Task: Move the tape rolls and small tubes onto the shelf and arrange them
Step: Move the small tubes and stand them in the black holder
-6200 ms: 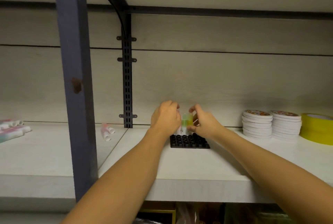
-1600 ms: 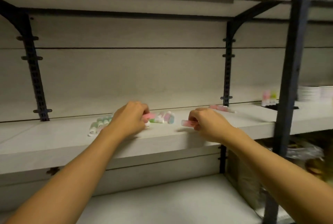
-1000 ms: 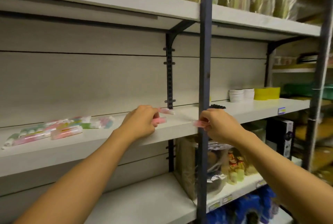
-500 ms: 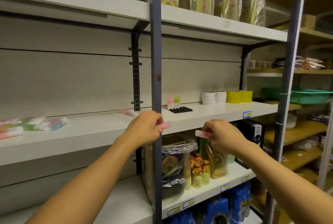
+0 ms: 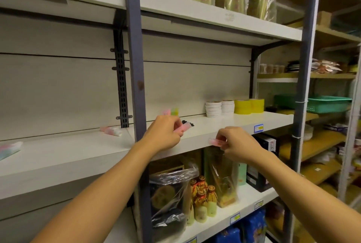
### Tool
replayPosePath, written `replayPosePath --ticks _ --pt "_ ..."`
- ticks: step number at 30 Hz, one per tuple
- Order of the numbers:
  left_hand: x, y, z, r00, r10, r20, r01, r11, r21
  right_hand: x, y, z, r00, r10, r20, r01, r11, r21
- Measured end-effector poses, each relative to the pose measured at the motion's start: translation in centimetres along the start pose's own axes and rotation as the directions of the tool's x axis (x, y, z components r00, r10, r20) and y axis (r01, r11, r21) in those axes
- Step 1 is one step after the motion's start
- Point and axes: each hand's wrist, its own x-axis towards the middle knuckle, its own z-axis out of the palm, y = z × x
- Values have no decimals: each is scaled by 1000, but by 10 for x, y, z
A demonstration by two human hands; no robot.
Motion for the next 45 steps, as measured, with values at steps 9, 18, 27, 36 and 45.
replayPosePath --ticks 9,18,27,36,45 --pt "79 -21 38 995 -65 -71 68 997 46 92 30 7 996 -12 -90 12 1000 0" --pt "131 -43 60 983 -146 -115 162 976 144 164 52 41 985 -134 -107 140 989 49" --pt "165 -60 61 957 -140 -256 190 964 184 265 69 77 935 -322 -151 344 925 162" --pt "217 -80 61 941 -183 -284 210 975 68 337 73 108 911 -365 -191 411 828 381" --pt "247 -115 101 945 -156 -288 137 987 -88 380 75 135 973 -176 -152 232 691 684"
